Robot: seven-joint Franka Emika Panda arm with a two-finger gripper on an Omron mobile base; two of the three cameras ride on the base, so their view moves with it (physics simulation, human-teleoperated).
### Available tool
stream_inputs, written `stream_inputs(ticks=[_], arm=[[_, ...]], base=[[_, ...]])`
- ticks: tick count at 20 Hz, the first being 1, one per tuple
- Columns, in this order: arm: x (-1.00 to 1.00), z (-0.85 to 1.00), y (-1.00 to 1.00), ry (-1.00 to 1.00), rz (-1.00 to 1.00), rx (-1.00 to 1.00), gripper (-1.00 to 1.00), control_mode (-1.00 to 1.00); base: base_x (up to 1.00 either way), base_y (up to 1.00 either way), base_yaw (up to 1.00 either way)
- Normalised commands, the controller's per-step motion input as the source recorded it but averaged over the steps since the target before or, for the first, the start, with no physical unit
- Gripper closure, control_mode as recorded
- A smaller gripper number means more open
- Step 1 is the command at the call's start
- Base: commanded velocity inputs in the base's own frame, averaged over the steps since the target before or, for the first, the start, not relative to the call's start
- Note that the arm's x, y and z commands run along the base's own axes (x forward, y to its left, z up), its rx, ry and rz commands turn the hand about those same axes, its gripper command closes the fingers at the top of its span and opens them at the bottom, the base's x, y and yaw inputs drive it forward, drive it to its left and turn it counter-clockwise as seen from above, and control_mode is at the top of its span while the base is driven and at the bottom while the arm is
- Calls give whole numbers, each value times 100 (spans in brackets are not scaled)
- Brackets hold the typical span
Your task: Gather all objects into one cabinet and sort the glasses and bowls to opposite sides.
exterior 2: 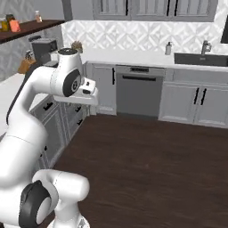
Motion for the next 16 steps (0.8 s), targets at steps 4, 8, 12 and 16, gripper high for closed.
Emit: stream_inputs(ticks=[4, 8, 12, 16], arm=[[0, 0, 0, 0, 0, 0, -100, 100], [0, 0, 0, 0, 0, 0, -100, 100], [0, 0, 0, 0, 0, 0, -100, 100], [0, 0, 0, 0, 0, 0, -100, 100]], base=[[85, -2, 76], [54, 0, 89], [35, -3, 94], [25, -9, 96]])
